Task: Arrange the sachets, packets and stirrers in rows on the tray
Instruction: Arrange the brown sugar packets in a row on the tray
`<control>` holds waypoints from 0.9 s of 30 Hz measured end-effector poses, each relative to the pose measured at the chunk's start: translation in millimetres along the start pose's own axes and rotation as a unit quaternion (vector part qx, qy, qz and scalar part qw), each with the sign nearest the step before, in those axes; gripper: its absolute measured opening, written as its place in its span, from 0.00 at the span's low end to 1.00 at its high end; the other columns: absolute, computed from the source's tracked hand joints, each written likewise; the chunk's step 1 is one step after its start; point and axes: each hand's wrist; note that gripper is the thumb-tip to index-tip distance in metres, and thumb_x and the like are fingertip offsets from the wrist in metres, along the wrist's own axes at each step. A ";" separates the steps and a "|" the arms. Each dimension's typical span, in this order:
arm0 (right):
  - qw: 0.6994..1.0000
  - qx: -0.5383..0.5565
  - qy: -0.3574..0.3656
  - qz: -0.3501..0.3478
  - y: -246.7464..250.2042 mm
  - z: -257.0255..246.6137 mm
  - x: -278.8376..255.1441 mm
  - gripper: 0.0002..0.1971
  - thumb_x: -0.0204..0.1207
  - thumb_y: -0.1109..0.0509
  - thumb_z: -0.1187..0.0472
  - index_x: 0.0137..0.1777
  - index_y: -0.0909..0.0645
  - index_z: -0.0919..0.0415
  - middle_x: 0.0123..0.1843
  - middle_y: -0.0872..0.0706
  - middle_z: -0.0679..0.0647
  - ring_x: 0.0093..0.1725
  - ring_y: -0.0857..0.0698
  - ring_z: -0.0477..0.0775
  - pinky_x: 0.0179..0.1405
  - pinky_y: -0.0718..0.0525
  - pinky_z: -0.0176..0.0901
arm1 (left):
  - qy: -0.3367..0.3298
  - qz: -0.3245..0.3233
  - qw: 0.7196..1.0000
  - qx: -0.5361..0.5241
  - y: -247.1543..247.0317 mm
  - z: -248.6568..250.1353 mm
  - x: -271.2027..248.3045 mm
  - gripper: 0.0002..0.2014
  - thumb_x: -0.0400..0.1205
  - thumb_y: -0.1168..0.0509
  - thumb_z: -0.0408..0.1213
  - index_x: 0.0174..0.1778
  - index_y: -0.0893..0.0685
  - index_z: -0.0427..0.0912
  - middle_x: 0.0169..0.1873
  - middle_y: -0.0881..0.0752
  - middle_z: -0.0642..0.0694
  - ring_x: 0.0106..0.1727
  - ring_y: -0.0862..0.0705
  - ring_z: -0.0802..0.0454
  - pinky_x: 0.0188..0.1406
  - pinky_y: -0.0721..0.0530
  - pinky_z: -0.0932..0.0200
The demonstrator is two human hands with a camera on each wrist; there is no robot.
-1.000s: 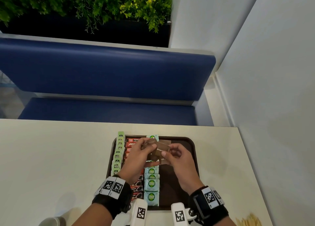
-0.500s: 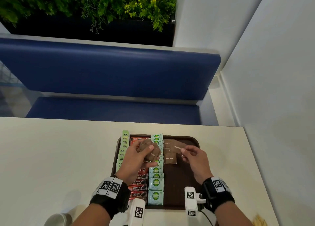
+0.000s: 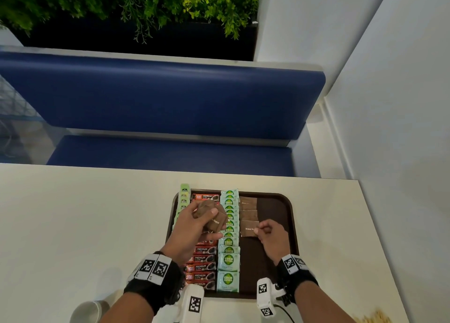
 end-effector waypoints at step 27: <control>0.973 0.205 0.091 -0.060 39.1 -114.9 -58.8 0.16 0.74 0.15 0.48 0.55 0.14 0.52 0.51 0.08 0.48 0.51 0.11 0.44 0.54 0.11 0.39 | -0.019 -0.009 1.000 -0.005 -37.4 7.3 1.5 0.18 0.85 0.23 0.34 0.70 0.15 0.39 0.61 0.07 0.36 0.54 0.03 0.38 0.41 0.03 0.50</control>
Point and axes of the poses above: each hand's wrist, its own x-axis towards the middle knuckle, its own y-axis out of the back of the hand, z = x × y
